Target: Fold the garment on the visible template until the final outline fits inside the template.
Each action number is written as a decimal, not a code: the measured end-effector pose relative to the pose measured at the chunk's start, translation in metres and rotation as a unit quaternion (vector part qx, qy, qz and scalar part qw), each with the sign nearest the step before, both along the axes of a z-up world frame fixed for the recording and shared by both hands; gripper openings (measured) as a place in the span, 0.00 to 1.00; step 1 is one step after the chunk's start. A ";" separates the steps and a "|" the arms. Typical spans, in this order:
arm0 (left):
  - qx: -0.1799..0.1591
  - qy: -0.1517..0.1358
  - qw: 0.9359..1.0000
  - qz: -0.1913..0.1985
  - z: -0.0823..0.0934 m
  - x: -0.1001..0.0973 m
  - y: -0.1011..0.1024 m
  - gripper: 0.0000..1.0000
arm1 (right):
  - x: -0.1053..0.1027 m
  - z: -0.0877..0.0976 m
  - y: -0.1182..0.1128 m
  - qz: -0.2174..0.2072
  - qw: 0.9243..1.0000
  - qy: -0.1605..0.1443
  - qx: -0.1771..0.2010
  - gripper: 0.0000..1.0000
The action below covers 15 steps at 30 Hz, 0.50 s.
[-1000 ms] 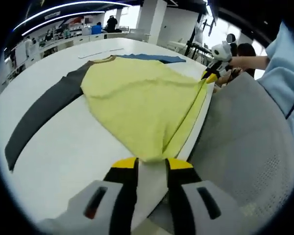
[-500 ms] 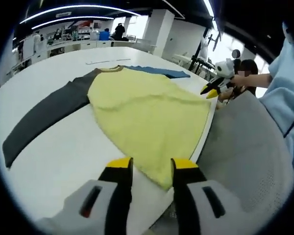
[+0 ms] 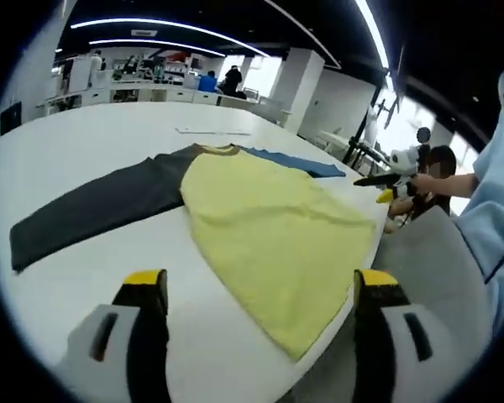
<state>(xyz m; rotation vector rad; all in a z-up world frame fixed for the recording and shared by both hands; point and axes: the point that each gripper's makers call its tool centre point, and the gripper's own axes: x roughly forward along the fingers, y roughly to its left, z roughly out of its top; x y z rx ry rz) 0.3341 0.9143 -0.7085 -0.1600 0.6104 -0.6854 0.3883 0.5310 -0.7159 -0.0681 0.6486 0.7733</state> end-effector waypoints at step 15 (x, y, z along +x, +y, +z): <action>-0.046 -0.026 0.997 0.048 0.034 0.023 0.018 0.99 | 0.059 0.026 -0.083 -0.180 0.979 -0.021 0.091 0.97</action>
